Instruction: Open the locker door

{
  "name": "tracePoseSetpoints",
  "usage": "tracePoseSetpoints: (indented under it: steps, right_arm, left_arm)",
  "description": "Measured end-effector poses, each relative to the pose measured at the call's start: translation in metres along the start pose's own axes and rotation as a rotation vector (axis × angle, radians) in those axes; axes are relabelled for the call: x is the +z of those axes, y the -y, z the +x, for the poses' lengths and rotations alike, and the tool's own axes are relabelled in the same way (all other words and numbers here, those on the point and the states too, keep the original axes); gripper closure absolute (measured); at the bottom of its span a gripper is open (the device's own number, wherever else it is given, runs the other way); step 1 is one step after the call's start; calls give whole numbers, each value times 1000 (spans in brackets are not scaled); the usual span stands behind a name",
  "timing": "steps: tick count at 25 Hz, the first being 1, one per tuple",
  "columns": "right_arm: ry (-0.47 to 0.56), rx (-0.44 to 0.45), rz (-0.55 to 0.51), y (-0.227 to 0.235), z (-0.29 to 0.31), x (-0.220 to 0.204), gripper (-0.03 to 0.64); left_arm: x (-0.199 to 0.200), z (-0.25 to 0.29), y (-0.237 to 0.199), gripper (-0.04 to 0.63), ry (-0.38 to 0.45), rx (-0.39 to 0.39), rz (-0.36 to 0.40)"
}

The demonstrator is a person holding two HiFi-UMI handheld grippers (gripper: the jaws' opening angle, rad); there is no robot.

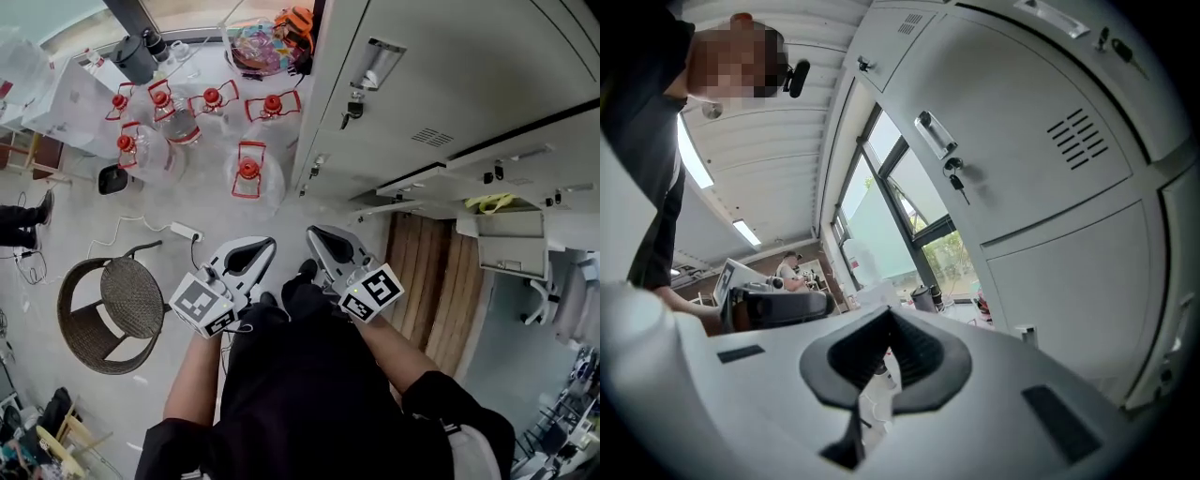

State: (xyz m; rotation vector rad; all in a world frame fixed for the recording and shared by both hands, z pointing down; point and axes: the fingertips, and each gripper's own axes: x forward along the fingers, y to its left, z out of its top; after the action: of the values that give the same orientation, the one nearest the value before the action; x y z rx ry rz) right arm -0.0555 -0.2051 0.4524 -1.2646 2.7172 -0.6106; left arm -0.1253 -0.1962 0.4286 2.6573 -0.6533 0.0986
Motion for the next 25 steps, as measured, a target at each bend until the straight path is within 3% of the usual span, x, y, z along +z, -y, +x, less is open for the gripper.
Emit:
tracePoseSetpoints:
  steps: [6,13,20,25]
  right_arm:
    - [0,-29,-7,40,16,1,604]
    - [30,-144,-75,80,38,11,603]
    - [-22,-297,-72,119,62,-22,595]
    - [-59,-359,-59,137,82,-44,544]
  left_arm:
    - [2,13,-31,584,-10,39,2]
    - [3,34,-72,584,25,-2,-20]
    - [-15,45,-123,584,2,-46,-8]
    - [-27,49,-155,584,-18,-59,-10]
